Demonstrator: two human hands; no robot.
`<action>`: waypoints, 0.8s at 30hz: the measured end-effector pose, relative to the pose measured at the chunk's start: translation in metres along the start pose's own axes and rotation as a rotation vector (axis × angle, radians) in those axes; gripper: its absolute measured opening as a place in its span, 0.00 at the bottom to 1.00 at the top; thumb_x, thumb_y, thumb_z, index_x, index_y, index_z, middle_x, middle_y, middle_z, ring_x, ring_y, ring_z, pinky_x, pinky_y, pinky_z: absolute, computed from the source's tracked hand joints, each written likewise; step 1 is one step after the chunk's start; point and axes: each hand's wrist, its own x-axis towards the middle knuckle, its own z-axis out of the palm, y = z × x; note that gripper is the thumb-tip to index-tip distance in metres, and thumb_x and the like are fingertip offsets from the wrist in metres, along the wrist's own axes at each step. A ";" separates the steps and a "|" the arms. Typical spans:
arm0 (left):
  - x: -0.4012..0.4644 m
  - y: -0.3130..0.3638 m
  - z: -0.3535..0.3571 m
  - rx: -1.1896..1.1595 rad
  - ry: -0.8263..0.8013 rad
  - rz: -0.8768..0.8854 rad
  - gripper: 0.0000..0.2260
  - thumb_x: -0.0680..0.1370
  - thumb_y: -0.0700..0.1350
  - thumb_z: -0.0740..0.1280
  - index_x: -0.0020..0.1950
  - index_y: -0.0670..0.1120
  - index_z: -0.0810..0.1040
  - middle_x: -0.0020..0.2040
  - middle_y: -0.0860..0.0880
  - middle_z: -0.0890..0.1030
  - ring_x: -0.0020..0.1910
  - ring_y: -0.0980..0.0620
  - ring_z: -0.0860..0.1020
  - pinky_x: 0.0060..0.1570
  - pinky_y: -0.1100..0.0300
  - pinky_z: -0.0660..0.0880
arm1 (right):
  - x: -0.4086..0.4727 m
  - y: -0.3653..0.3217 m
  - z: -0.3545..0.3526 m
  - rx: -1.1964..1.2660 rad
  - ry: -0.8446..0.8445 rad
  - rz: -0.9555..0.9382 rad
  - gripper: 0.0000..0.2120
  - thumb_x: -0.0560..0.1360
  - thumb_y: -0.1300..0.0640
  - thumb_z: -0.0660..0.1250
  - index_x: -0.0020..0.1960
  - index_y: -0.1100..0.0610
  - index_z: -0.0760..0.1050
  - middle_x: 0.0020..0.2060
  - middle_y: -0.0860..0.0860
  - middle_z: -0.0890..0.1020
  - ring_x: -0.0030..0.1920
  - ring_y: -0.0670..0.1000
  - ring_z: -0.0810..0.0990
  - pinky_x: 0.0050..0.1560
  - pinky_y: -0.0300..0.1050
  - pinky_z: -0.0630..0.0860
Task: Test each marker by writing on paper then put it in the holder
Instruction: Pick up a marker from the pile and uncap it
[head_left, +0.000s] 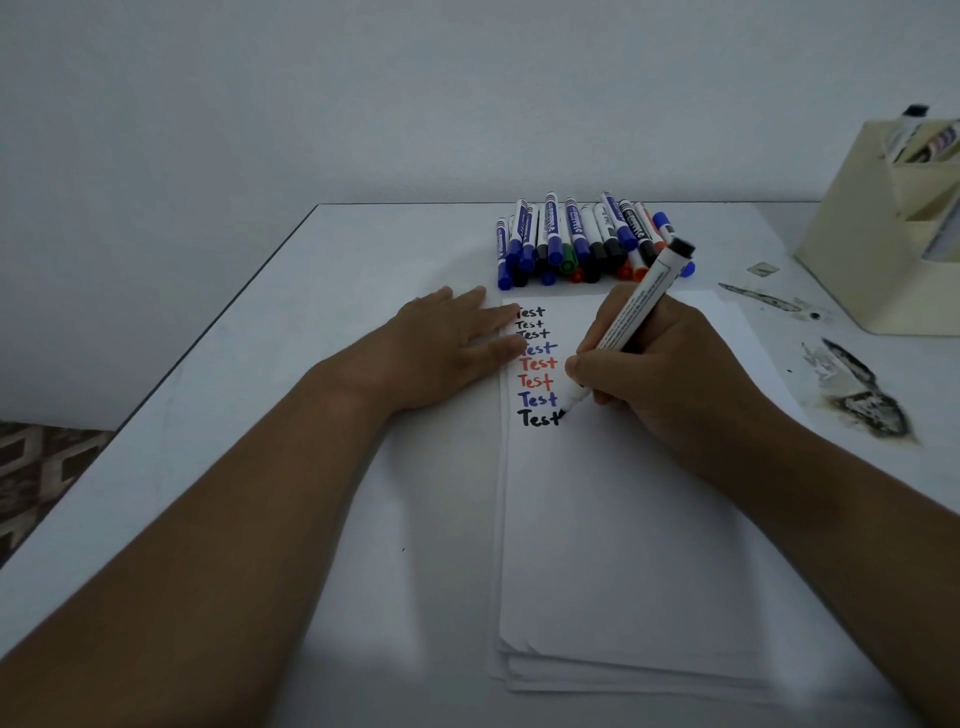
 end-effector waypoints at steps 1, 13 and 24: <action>-0.001 0.001 -0.001 -0.028 0.027 -0.003 0.33 0.76 0.72 0.50 0.79 0.62 0.58 0.81 0.54 0.55 0.80 0.49 0.51 0.76 0.53 0.51 | 0.000 0.001 -0.001 0.042 0.014 0.016 0.07 0.72 0.63 0.74 0.40 0.56 0.77 0.27 0.48 0.80 0.29 0.46 0.78 0.36 0.42 0.77; -0.010 0.015 -0.008 -0.234 0.483 0.067 0.16 0.76 0.64 0.68 0.59 0.58 0.79 0.32 0.56 0.75 0.31 0.57 0.73 0.33 0.61 0.68 | 0.007 0.003 -0.011 0.746 0.101 0.104 0.08 0.70 0.64 0.72 0.46 0.57 0.76 0.42 0.59 0.85 0.40 0.53 0.85 0.42 0.43 0.82; -0.014 0.030 -0.003 -0.460 0.284 0.275 0.41 0.73 0.38 0.71 0.77 0.60 0.52 0.42 0.53 0.72 0.41 0.52 0.76 0.44 0.58 0.78 | 0.003 -0.003 -0.010 0.734 0.053 -0.028 0.14 0.64 0.60 0.73 0.47 0.62 0.76 0.44 0.65 0.84 0.43 0.61 0.86 0.44 0.49 0.84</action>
